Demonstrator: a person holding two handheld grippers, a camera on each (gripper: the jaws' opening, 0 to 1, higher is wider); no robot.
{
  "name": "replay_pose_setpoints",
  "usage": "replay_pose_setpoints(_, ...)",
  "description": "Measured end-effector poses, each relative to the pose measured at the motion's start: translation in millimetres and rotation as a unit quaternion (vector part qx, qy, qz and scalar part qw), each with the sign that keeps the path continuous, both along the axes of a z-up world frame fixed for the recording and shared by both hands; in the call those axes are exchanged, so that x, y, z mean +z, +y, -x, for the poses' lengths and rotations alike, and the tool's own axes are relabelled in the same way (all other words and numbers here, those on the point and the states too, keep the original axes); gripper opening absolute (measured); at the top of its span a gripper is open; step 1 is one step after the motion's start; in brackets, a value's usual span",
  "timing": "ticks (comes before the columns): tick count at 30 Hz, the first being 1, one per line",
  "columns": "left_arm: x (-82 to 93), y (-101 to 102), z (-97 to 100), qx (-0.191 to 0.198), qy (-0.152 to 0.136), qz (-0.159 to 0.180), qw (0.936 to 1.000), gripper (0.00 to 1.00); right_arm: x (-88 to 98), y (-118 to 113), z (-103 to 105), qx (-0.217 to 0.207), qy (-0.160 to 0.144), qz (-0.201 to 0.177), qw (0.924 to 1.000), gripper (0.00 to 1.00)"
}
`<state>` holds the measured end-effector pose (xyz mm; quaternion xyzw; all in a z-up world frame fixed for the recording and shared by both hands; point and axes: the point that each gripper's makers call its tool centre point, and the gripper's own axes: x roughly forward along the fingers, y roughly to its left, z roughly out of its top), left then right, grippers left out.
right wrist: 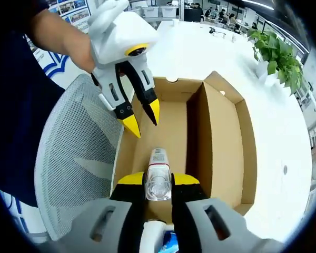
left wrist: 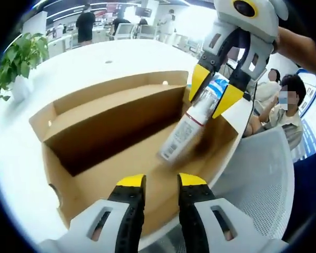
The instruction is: Operate the shoe box by opening the lid, removing the specified soft item, and placing it in the target area until the item is outside and the box remains undamaged.
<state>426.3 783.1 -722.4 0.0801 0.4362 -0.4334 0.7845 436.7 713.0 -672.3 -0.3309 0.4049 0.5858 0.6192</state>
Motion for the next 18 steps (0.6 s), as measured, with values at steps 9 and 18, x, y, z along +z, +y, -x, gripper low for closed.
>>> replay_pose_setpoints(9,7.0,-19.9,6.1,-0.024,-0.019,0.024,0.9992,0.22,17.6,-21.3,3.0,0.011,-0.007,0.038,0.9992,0.14)
replay_pose_setpoints(18,9.5,-44.2,15.3,-0.106,-0.077,0.055,0.9899,0.27,30.3,-31.0,9.4,0.015,-0.007,0.057,0.9982,0.14)
